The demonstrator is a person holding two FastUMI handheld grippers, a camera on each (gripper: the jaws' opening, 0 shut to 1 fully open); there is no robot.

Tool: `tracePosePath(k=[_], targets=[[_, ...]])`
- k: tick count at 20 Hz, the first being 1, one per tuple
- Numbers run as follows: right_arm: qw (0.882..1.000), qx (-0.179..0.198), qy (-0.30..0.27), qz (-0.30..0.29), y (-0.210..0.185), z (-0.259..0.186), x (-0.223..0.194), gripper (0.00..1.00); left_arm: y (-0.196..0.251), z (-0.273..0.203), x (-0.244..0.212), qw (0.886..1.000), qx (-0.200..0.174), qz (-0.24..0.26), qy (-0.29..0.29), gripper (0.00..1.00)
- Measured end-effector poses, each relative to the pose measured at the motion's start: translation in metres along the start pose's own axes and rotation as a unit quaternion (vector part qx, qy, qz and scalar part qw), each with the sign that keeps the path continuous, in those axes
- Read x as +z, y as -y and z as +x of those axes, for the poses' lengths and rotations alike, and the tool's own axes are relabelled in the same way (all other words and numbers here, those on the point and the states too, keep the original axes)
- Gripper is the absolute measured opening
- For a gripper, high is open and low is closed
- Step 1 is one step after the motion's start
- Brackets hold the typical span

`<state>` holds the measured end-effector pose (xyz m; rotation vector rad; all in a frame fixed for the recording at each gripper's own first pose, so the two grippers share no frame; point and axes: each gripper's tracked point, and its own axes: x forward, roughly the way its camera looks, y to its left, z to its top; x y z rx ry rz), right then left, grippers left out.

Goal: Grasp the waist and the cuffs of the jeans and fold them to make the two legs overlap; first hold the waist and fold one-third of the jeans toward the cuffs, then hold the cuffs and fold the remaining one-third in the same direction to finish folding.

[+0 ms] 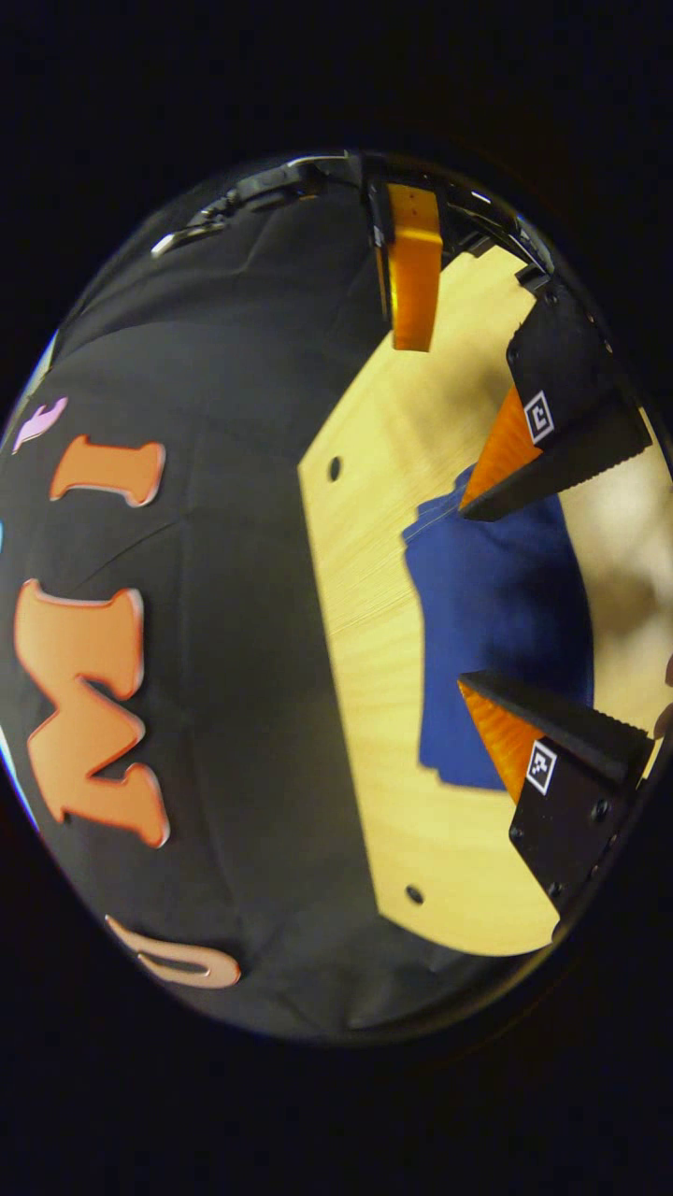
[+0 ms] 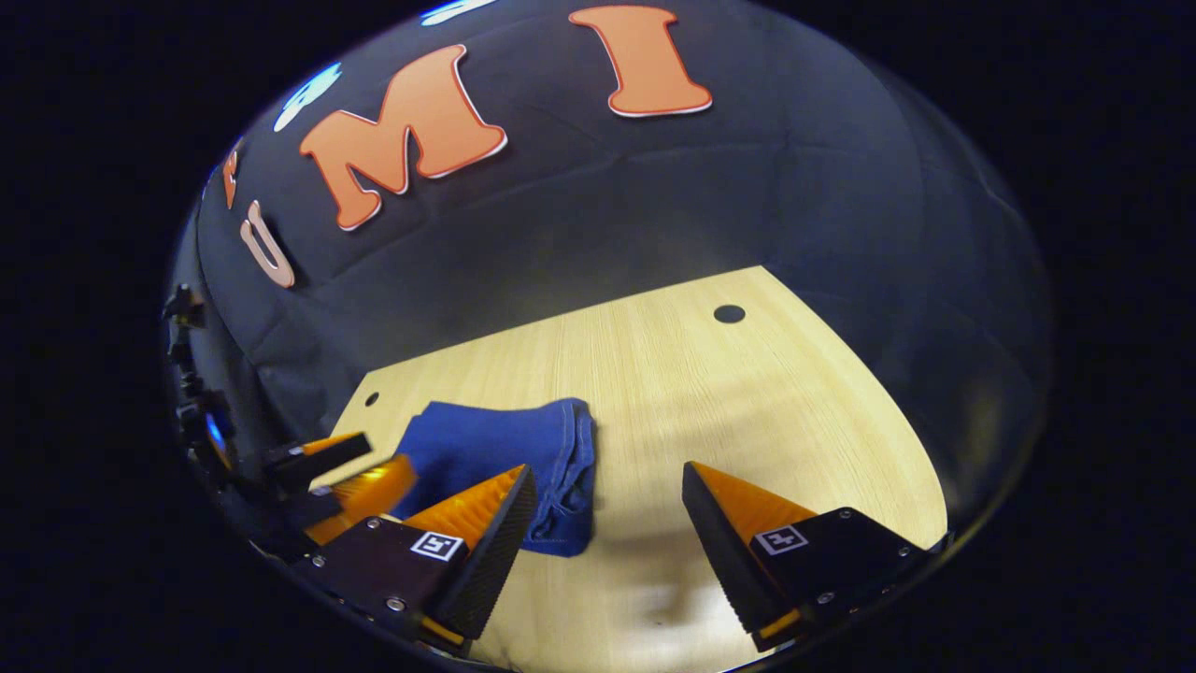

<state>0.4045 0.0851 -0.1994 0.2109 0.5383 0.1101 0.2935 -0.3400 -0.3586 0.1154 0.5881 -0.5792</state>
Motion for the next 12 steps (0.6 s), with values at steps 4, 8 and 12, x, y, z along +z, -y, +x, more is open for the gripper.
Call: tracePosePath(k=[4, 8, 12], targets=[[0.997, -0.007, 0.072, 0.002, -0.026, -0.018, 0.047, 0.98, -0.067, -0.08, 0.041, 0.996, 0.04, -0.011, 0.081, 0.99], [0.982, -0.015, 0.18, -0.048, -0.049, -0.052, 0.102, 0.97, -0.123, -0.114, 0.039, 0.982, 0.101, -0.024, 0.161, 0.99], [0.96, -0.011, 0.263, -0.098, -0.075, -0.083, 0.137, 0.96, -0.156, -0.14, 0.026, 0.967, 0.133, -0.046, 0.213, 0.99]])
